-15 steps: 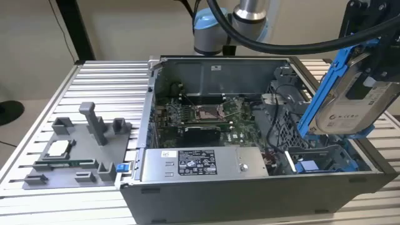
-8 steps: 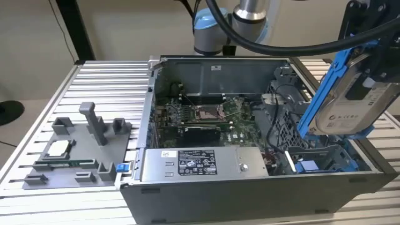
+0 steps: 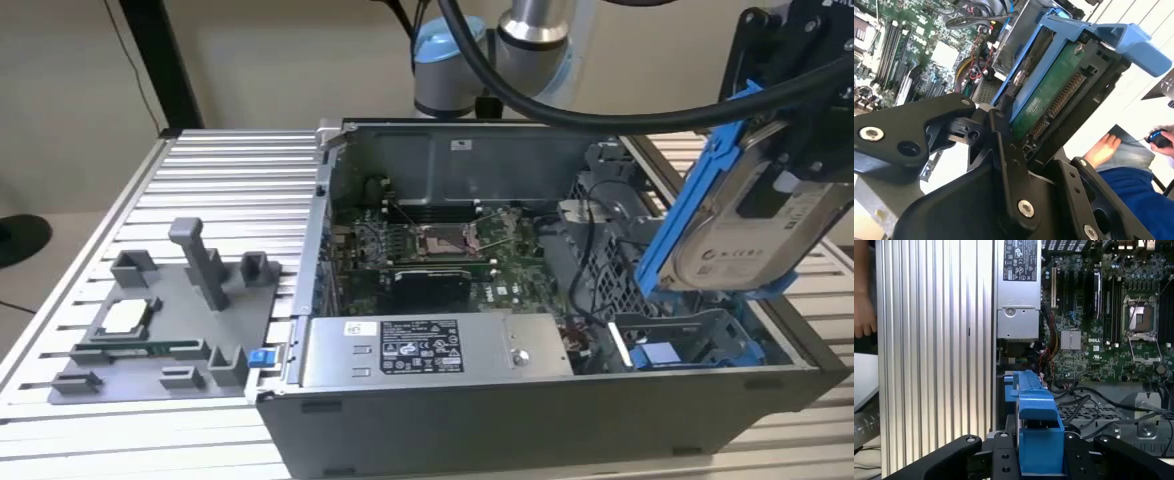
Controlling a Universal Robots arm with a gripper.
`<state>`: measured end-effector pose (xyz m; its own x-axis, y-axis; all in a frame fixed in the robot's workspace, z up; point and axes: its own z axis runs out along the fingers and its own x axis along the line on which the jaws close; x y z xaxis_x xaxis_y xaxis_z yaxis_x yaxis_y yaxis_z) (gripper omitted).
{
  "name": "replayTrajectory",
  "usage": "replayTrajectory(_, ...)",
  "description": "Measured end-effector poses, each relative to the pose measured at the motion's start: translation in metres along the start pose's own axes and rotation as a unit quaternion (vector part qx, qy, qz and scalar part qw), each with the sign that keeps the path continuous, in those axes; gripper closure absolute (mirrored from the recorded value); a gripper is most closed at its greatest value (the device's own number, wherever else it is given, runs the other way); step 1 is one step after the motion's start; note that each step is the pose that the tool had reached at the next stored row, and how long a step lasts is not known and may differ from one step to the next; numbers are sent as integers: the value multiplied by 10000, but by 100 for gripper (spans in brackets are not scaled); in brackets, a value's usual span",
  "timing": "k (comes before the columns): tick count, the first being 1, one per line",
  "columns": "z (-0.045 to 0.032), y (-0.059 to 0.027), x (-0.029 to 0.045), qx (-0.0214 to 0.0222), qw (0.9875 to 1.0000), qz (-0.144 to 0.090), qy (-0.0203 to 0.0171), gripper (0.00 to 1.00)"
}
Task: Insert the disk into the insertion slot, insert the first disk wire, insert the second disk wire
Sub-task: 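Insert the disk into the insertion slot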
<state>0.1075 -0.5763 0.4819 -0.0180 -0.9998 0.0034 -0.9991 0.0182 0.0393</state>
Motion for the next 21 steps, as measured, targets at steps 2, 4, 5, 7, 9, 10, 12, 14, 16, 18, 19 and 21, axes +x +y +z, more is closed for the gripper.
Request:
replayTrajectory(2,13,-9,0,0,10000,0,0,100)
replayTrajectory(4,30,-21,0,0,10000,0,0,100)
replayTrajectory(5,38,-27,-1,0,10000,0,0,100)
replayTrajectory(7,57,-38,-1,0,10000,0,-1,100)
replayTrajectory(9,74,-47,-1,0,10000,0,0,100)
replayTrajectory(10,79,-49,-1,0,10000,1,-1,100)
replayTrajectory(12,78,-49,-1,0,10000,1,0,100)
replayTrajectory(14,78,-49,-1,0,10000,0,-1,100)
replayTrajectory(16,78,-49,-1,0,10000,0,-3,100)
replayTrajectory(18,78,-49,-1,0,10000,0,-5,100)
replayTrajectory(19,79,-49,-1,0,10000,0,-4,100)
replayTrajectory(21,88,-50,-1,0,10000,0,-5,100)
